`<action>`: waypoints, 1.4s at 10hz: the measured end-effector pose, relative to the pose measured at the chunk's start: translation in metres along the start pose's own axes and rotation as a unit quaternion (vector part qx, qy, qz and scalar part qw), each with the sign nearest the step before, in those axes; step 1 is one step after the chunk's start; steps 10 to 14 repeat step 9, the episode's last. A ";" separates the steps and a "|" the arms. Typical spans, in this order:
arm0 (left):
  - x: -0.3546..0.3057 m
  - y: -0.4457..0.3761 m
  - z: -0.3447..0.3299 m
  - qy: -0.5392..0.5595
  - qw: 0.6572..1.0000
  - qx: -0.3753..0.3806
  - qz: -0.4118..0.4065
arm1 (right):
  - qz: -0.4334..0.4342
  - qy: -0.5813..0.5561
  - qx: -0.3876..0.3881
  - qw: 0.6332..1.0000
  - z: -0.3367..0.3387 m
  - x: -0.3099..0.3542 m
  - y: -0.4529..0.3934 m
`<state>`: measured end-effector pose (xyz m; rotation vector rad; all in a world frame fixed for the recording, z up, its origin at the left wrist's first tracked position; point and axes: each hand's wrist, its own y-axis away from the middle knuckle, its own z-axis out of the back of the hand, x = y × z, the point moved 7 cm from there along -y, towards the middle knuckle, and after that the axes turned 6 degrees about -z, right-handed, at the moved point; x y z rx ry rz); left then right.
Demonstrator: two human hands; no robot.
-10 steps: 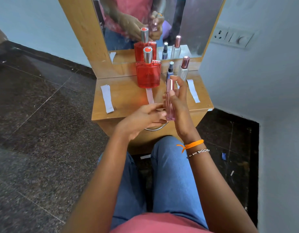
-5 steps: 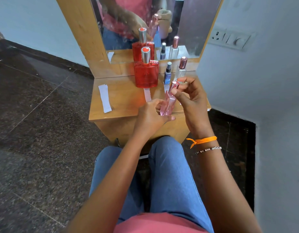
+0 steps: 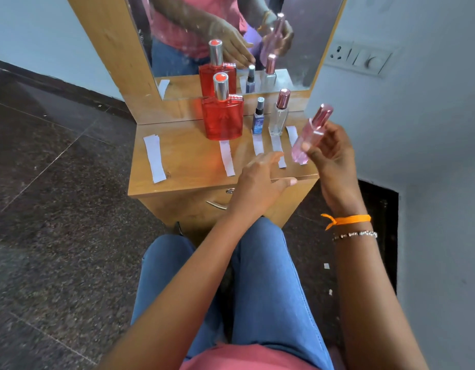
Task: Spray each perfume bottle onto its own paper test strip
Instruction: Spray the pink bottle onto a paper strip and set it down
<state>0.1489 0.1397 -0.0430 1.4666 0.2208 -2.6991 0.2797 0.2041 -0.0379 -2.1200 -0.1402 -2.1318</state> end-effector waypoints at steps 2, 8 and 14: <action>0.005 -0.007 0.007 -0.006 1.000 -0.022 -0.003 | 0.034 0.055 -0.014 0.998 0.003 0.008 -0.055; 0.027 -0.005 0.024 0.015 0.999 -0.038 0.019 | -0.004 0.145 0.028 0.989 -0.015 -0.023 -0.084; 0.028 -0.004 0.026 0.016 0.998 -0.047 0.023 | 0.016 0.146 0.014 0.989 -0.016 -0.019 -0.075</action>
